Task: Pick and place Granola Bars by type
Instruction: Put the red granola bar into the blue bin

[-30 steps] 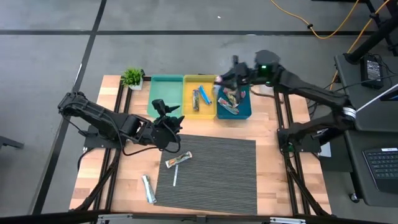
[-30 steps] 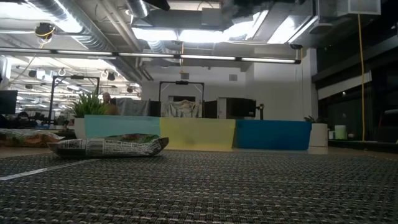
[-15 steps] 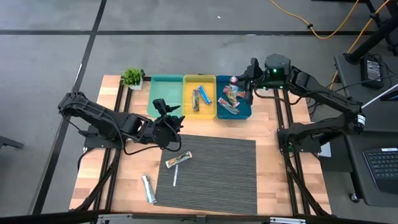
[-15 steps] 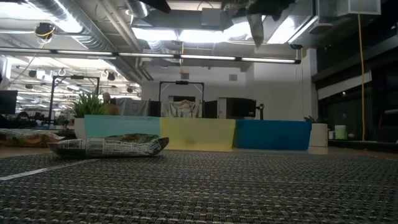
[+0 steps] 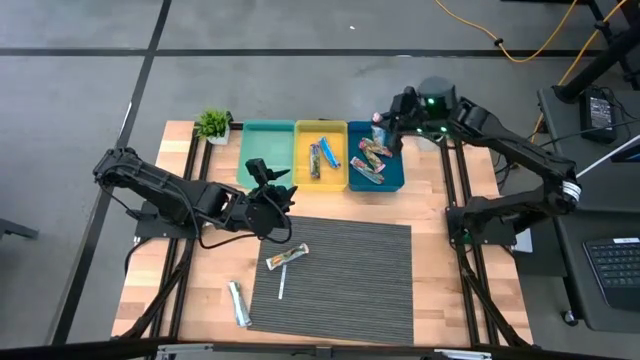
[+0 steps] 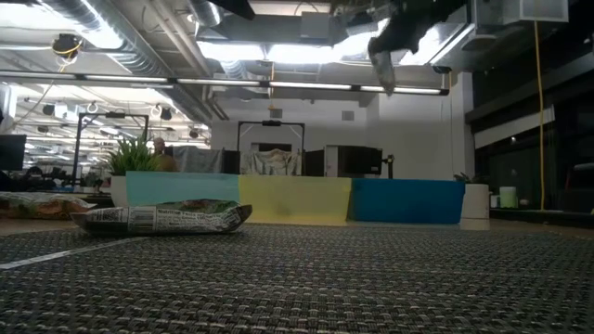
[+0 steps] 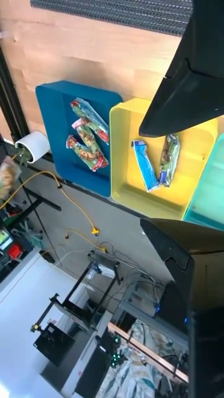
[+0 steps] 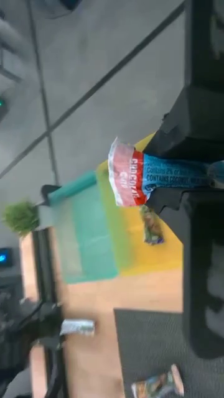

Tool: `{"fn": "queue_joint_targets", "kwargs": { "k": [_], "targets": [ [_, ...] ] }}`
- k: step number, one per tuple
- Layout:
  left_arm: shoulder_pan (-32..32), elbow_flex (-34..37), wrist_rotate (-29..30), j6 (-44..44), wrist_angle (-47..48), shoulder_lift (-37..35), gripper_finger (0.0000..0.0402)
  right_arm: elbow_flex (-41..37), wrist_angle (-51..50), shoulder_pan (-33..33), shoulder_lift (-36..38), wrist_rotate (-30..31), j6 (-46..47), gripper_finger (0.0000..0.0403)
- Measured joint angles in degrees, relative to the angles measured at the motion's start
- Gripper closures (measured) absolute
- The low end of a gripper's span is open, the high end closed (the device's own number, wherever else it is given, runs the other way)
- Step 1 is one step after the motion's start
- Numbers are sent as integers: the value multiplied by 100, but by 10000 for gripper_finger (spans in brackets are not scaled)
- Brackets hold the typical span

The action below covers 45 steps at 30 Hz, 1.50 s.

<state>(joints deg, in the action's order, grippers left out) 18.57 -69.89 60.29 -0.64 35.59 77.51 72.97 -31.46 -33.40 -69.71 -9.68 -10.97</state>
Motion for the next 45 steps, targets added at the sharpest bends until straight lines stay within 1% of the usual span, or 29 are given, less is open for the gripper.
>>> {"fn": "queue_joint_targets", "kwargs": {
  "k": [5,9,12,15,17,21,26,31,35,41,45],
  "targets": [
    [-81,0,4,44,0,-2,185,0,62,-566,-714,-66,-119,357],
    [-70,0,-1,56,0,-1,186,0,-42,-791,-1139,-244,-121,356],
    [-72,0,2,85,0,-2,185,0,-49,-807,-1359,-262,-128,362],
    [-72,0,2,79,0,0,184,0,-58,-812,-1490,-418,-128,365],
    [-72,0,2,78,0,-1,185,0,-124,-812,-1564,-540,-114,362],
    [-72,0,2,48,13,0,187,0,-301,-807,-1741,-559,-74,355],
    [-72,0,3,67,17,-2,185,0,-478,-811,-2257,-558,23,365],
    [-72,0,2,100,17,0,189,-4,-404,-805,-2840,-558,23,362],
    [-72,0,-39,142,20,-2,189,-4,-332,-805,-3043,-574,23,351],
    [-72,0,-42,144,20,-1,189,-2,-178,-799,-3254,-843,75,365],
    [-72,0,-42,162,20,0,191,-2,26,-801,-3499,-849,158,365]
  ]
}}
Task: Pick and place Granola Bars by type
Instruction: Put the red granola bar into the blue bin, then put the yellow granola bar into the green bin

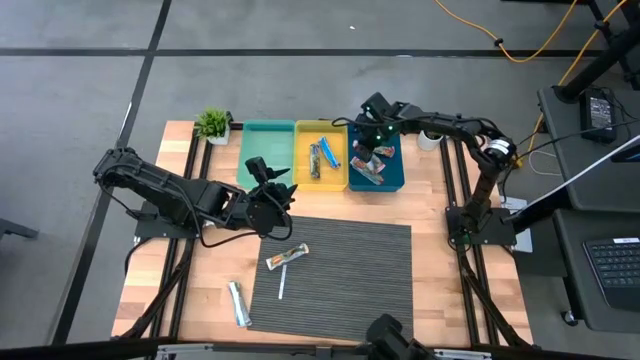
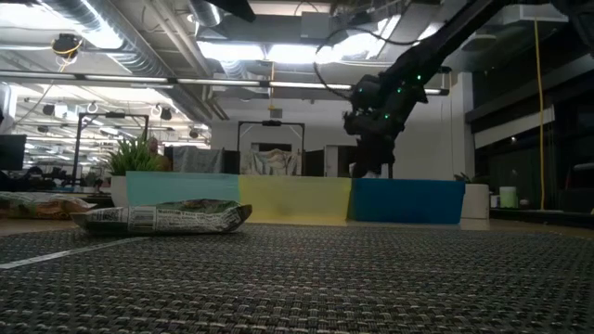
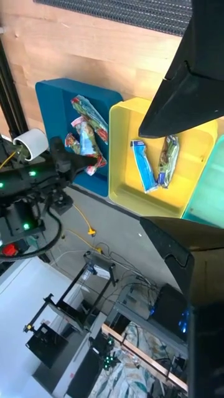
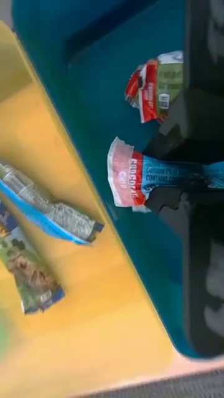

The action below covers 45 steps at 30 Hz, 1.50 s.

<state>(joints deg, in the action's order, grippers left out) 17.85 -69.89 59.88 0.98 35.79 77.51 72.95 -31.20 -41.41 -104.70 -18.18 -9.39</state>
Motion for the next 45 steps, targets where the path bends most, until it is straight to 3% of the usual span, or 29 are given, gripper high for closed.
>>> {"fn": "queue_joint_targets", "kwargs": {
  "k": [17,24,29,37,45],
  "targets": [
    [0,0,-98,131,2,0,192,0,321,2,-322,-44,9,341],
    [0,0,-109,131,7,0,191,1,233,2,-322,-49,22,252],
    [-1,0,-138,128,34,-2,192,347,-539,1,-166,95,5,192],
    [0,0,-355,128,53,-2,192,708,-1305,92,1263,525,15,189],
    [0,0,-366,128,65,-2,192,-65,-936,837,3710,656,195,219]
  ]
}}
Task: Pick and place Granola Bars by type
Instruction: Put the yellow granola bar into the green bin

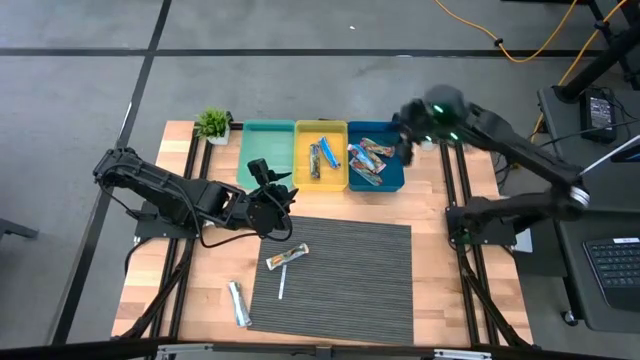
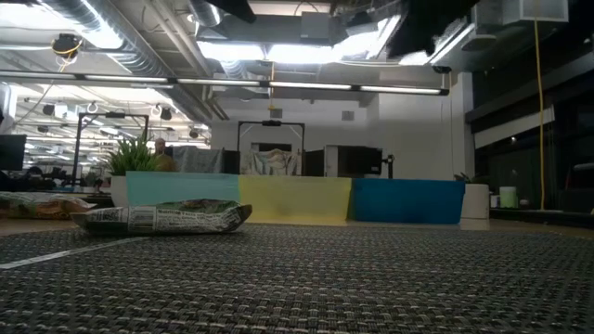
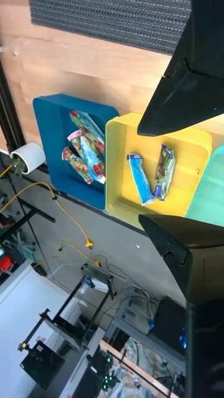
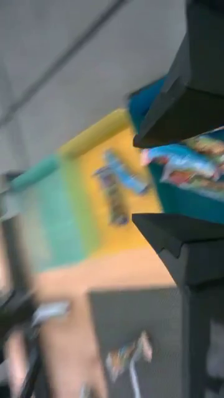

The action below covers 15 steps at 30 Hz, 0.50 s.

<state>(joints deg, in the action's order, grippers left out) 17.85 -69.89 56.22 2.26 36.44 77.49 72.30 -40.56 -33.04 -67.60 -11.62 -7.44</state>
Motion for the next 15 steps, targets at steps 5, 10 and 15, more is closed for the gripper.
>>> {"fn": "queue_joint_targets", "kwargs": {
  "k": [5,10,15],
  "targets": [
    [0,0,-10,0,62,0,192,-1354,1173,945,1560,-71,302,239],
    [0,0,-65,0,88,1,190,-3202,3645,2170,2686,-93,564,272],
    [0,0,-64,57,87,1,192,-4434,5390,3161,2905,-95,376,336]
  ]
}}
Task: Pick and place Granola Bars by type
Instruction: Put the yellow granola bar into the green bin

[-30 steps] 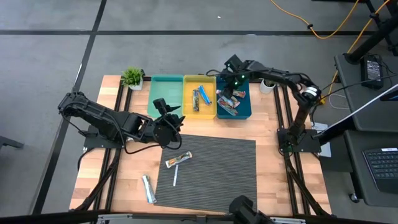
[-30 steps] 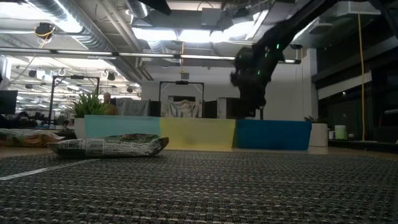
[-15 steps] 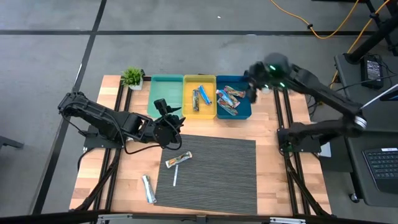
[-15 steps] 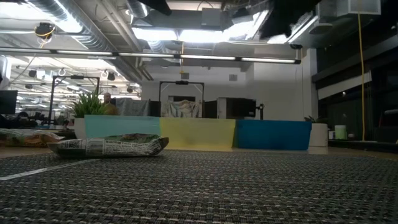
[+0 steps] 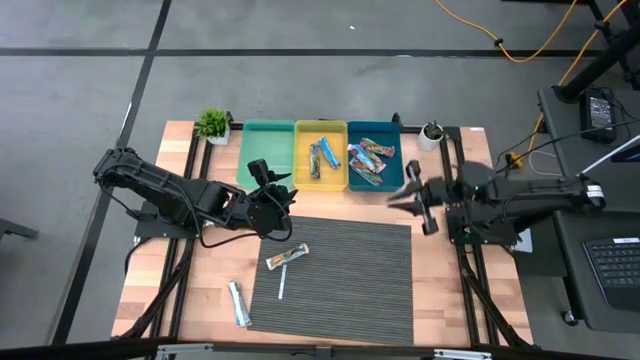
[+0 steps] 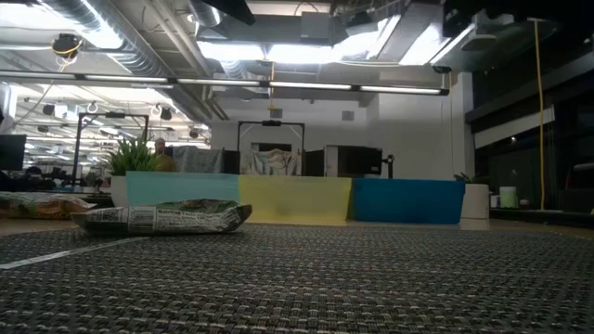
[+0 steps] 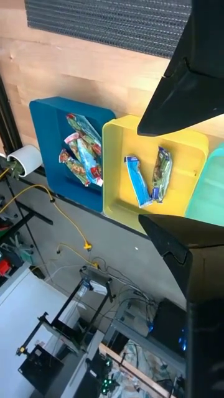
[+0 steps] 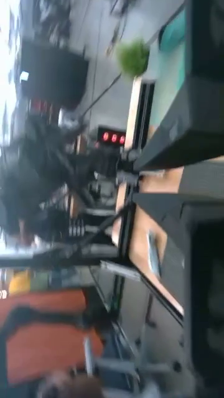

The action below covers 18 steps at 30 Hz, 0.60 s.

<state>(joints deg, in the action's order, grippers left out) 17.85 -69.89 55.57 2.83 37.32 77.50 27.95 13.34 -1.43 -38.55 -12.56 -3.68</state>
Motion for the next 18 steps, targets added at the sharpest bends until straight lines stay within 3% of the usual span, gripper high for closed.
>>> {"fn": "queue_joint_targets", "kwargs": {
  "k": [4,11,18],
  "targets": [
    [0,0,-123,148,2,0,193,-358,22,333,155,-229,-298,393],
    [0,0,-320,337,5,-1,194,-1194,20,369,864,-446,-42,398],
    [0,0,-319,348,7,0,194,-2114,496,371,2439,-561,7,399]
  ]
}}
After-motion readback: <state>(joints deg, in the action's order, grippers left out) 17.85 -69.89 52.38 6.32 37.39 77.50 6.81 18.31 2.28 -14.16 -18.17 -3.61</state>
